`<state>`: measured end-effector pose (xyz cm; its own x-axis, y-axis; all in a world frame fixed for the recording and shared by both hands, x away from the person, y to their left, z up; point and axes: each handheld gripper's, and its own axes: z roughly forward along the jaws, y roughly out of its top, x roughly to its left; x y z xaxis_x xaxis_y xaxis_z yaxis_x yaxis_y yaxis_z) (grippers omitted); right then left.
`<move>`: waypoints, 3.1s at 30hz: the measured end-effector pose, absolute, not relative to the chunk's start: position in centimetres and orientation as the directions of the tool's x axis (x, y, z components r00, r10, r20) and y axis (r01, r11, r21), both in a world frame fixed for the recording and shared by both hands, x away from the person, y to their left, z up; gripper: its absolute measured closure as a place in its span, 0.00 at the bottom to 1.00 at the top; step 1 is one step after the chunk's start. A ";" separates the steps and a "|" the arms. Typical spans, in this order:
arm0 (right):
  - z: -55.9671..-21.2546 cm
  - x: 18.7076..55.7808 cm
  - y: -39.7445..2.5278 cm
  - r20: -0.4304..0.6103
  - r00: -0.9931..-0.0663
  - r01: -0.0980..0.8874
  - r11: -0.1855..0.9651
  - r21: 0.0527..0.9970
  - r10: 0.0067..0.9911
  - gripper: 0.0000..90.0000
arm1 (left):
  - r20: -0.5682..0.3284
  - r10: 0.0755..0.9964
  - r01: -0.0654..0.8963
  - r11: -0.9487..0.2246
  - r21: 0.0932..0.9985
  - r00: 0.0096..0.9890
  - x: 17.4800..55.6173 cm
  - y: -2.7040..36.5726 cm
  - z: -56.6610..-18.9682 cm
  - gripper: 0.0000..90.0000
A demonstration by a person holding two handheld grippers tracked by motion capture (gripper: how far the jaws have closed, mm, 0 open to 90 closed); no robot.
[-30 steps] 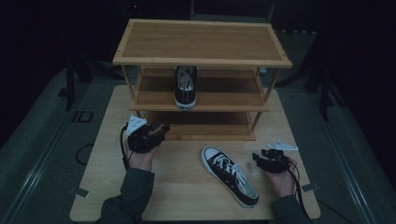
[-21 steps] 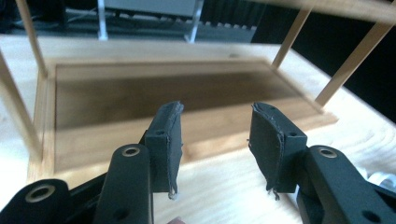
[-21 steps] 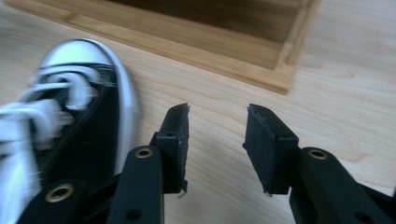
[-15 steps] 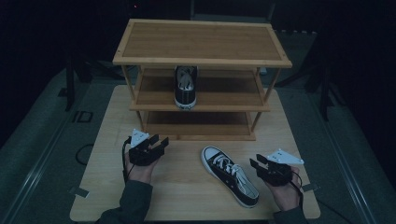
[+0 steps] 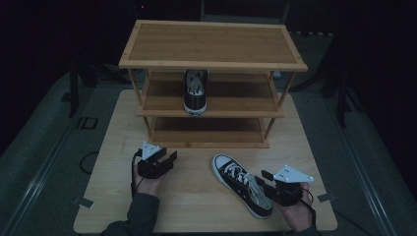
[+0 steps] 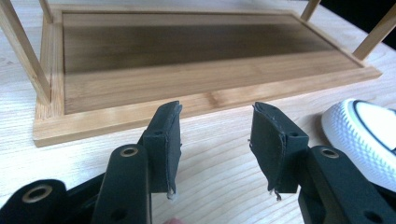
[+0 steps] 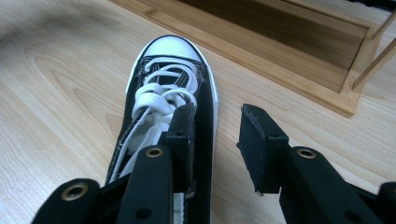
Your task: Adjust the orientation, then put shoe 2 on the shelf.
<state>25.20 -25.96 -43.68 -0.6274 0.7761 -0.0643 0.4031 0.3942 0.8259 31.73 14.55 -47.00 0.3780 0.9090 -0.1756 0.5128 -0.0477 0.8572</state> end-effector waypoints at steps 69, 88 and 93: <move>-45.3 28.1 -24.9 0.048 -0.664 0.550 0.444 0.707 0.746 0.98 | -0.176 0.919 0.535 -0.044 0.843 0.352 32.6 15.0 -47.8 0.59; -44.5 27.6 -25.3 0.159 -0.621 0.584 0.318 0.747 0.767 0.98 | -0.183 0.927 0.535 -0.023 0.844 0.328 32.7 15.7 -47.9 0.59; -43.5 27.1 -25.4 0.193 -0.631 0.577 0.289 0.764 0.751 0.98 | -0.188 0.929 0.532 -0.011 0.847 0.319 32.7 15.9 -47.8 0.59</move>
<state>27.08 -25.38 -43.53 -0.6312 0.7513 0.1928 0.5769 0.2886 0.7641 32.69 15.93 -47.82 0.3190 0.9289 -0.1880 0.5319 -0.0113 0.8468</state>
